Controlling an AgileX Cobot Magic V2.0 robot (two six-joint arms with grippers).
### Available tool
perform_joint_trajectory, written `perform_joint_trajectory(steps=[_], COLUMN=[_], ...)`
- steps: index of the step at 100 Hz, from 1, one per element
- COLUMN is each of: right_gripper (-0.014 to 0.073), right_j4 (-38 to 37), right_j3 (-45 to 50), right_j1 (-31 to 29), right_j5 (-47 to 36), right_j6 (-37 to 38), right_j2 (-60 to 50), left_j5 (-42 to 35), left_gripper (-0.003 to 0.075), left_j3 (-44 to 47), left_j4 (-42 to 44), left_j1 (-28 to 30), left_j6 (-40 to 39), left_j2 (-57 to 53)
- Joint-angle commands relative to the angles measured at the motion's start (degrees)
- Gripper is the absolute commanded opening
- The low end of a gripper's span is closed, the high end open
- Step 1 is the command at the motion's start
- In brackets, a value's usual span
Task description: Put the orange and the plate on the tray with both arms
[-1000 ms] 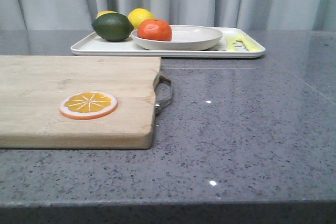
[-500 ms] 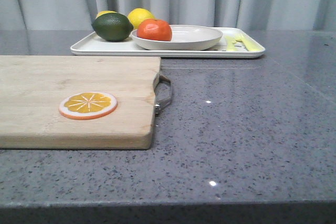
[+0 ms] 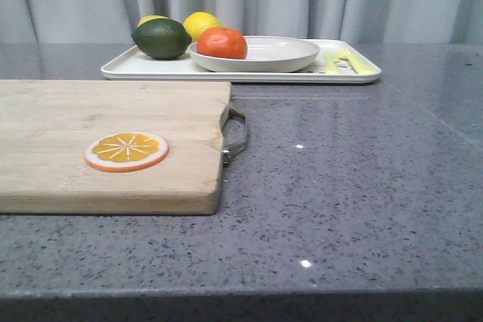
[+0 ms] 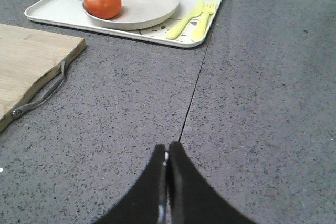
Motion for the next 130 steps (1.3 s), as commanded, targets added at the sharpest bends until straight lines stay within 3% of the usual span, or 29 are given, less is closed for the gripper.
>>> perform_joint_trajectory(steps=[1,55,85,96,112,130], right_gripper=[-0.0067,-0.0067,-0.0067,-0.0067,-0.0067,-0.0067], right_j4=[-0.1,-0.2,-4.0,-5.8,-14.0,-15.9], right_j3=[-1.4,-1.4,4.0,7.8,12.9,18.0], right_j1=[-0.1,-0.1,-4.6,-7.5,-10.0,-11.0], right_j5=[-4.4,-5.9,-22.2,-28.5,-35.2,-39.3], right_j6=[-0.5,-0.5,0.9,4.8,13.8,15.6], right_j2=[0.6,0.6,0.3,-0.8,-3.2,-5.5], left_j5=[-4.5,-4.5,-4.5,-4.5,-4.5,-4.5], left_gripper=[-0.002,-0.002,-0.002,-0.002,-0.002,-0.002], left_j3=[0.5,0.5,0.5,0.5,0.5,0.5], left_j4=[0.0,0.0,0.0,0.0,0.0,0.0], left_j1=[0.0,0.0,0.0,0.0,0.0,0.0], left_j6=[-0.8,-0.8,-0.8,-0.8,-0.8,-0.8], left_j2=[-1.9,-1.9,-1.9,-1.9,-1.9,-1.9])
